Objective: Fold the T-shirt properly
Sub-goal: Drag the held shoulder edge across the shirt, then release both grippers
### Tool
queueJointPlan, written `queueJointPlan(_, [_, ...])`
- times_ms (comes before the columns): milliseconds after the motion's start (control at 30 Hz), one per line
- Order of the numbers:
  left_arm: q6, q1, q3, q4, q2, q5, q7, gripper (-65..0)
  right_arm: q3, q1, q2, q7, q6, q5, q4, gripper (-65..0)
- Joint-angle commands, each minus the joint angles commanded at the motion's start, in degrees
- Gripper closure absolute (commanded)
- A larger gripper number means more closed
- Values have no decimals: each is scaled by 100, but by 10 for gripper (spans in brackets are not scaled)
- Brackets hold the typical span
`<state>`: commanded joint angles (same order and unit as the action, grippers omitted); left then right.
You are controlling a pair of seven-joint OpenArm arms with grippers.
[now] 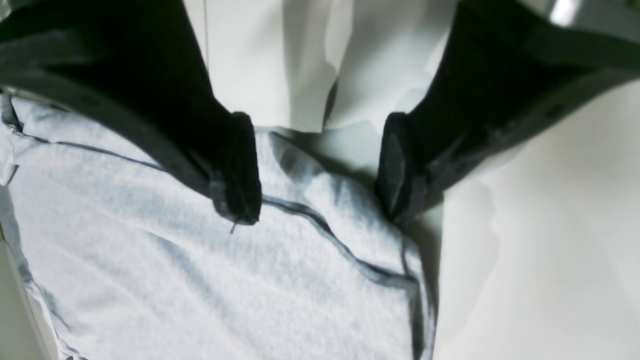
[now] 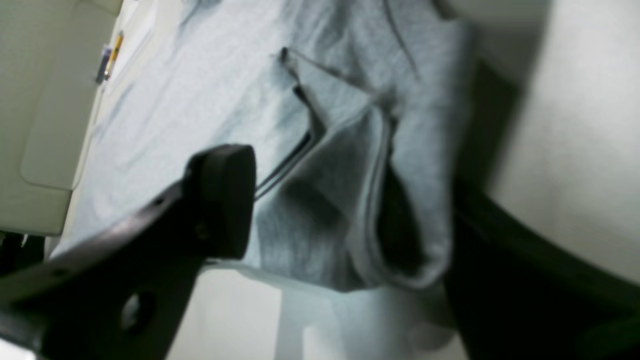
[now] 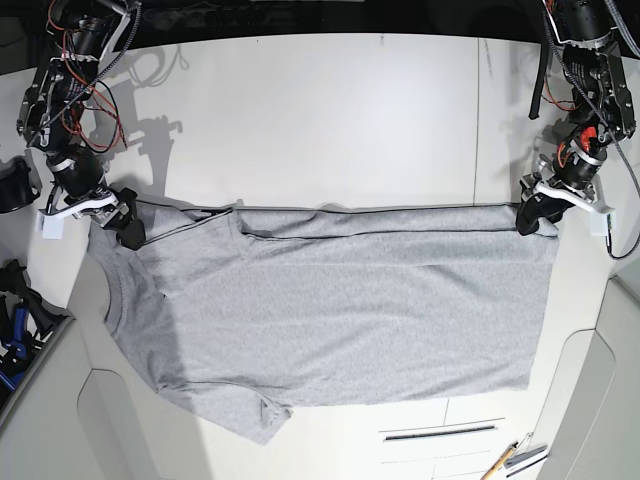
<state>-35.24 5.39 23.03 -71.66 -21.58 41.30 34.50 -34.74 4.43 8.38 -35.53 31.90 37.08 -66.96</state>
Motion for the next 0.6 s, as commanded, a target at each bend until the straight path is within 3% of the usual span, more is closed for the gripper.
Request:
queueJointPlan(233, [-9, -70, -323, 0, 0, -66, 0, -387, 0, 0, 33, 125, 9, -22, 0, -400])
queueJointPlan(300, [-7, -177, -358, 0, 0, -144, -2, -296, 0, 0, 33, 125, 7, -24, 0, -267])
queueJointPlan(400, [13, -352, -356, 0, -2, -328, 0, -76, 0, 0, 35, 203, 7, -20, 0, 0])
queueJointPlan(433, [13, -402, -356, 0, -4, -345, 2, -8, 0, 0, 35, 240, 7, -17, 0, 0])
queueJointPlan(600, [7, -522, -350, -44, -52, -345, 46, 0, -7, 11, 48, -7, 133, 138, -186, 0])
